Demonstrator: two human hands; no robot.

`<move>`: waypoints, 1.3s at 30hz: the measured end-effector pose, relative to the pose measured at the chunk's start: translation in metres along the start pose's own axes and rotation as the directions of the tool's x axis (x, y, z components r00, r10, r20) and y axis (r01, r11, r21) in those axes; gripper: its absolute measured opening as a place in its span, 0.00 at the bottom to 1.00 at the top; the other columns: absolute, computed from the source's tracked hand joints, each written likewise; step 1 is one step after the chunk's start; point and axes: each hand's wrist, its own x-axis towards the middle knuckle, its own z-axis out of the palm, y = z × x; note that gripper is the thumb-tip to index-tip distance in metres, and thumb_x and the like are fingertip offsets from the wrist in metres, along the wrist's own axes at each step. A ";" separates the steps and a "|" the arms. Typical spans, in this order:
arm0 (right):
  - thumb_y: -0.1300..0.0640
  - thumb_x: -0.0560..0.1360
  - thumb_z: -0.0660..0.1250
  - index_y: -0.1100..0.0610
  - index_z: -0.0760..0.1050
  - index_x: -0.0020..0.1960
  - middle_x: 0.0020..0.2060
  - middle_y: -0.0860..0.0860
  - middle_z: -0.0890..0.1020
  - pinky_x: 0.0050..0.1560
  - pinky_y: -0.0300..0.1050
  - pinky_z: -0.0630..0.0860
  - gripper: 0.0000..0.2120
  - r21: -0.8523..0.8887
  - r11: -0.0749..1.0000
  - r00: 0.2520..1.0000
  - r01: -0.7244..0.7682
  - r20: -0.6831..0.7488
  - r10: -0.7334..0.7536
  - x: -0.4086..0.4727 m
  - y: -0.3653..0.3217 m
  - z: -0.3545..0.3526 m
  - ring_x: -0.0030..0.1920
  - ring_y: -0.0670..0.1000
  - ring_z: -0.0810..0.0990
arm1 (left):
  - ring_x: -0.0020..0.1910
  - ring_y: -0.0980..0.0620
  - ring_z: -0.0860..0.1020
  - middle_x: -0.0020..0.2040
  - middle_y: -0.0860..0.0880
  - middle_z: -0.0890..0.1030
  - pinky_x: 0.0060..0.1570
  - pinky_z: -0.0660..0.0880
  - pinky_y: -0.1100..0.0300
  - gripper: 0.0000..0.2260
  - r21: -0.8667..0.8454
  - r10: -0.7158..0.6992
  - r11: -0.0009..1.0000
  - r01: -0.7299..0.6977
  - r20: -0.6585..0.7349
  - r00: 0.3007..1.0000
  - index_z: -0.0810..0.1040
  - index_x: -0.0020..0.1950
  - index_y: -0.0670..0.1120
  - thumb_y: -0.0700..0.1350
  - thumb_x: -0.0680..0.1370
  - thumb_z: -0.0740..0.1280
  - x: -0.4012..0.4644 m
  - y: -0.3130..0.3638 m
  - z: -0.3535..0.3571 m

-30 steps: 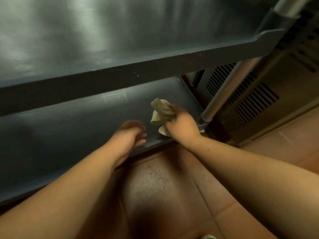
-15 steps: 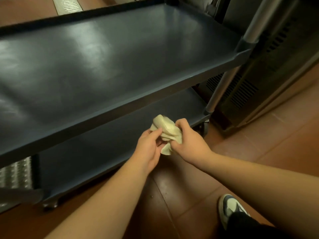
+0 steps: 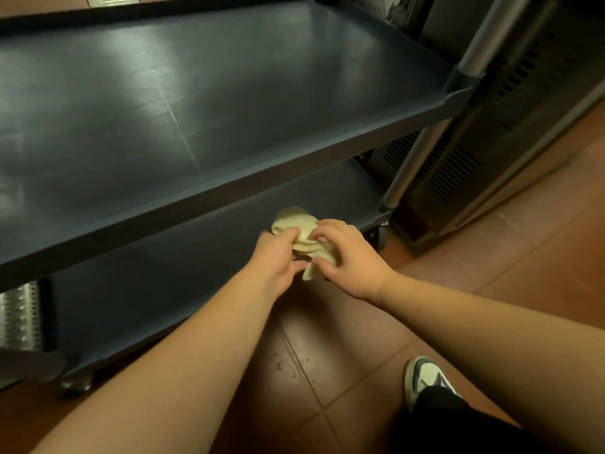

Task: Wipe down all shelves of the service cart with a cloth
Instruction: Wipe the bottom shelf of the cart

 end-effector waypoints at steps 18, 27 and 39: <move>0.59 0.77 0.71 0.55 0.71 0.61 0.57 0.55 0.81 0.49 0.48 0.82 0.15 0.791 0.546 0.944 -0.275 0.116 0.308 -0.022 0.078 0.004 0.56 0.55 0.83 | 0.62 0.39 0.77 0.64 0.36 0.76 0.62 0.74 0.43 0.21 0.189 -0.008 0.980 -0.058 0.333 0.943 0.69 0.68 0.38 0.31 0.75 0.64 0.023 -0.040 0.008; 0.63 0.80 0.66 0.53 0.66 0.68 0.62 0.59 0.77 0.59 0.67 0.77 0.19 0.822 0.422 0.916 -0.381 0.274 0.294 -0.003 0.115 -0.029 0.63 0.64 0.78 | 0.68 0.36 0.71 0.69 0.36 0.72 0.69 0.64 0.38 0.27 0.272 -0.249 0.954 0.124 0.492 0.834 0.68 0.72 0.39 0.37 0.73 0.69 0.052 -0.043 0.030; 0.79 0.74 0.57 0.60 0.78 0.63 0.53 0.60 0.84 0.34 0.45 0.83 0.25 0.869 0.205 0.888 -0.451 0.414 0.199 0.075 0.163 -0.003 0.48 0.56 0.85 | 0.63 0.42 0.76 0.64 0.41 0.78 0.60 0.76 0.47 0.22 0.455 -0.234 0.890 -0.025 0.505 0.831 0.70 0.69 0.46 0.36 0.75 0.66 0.133 -0.012 0.011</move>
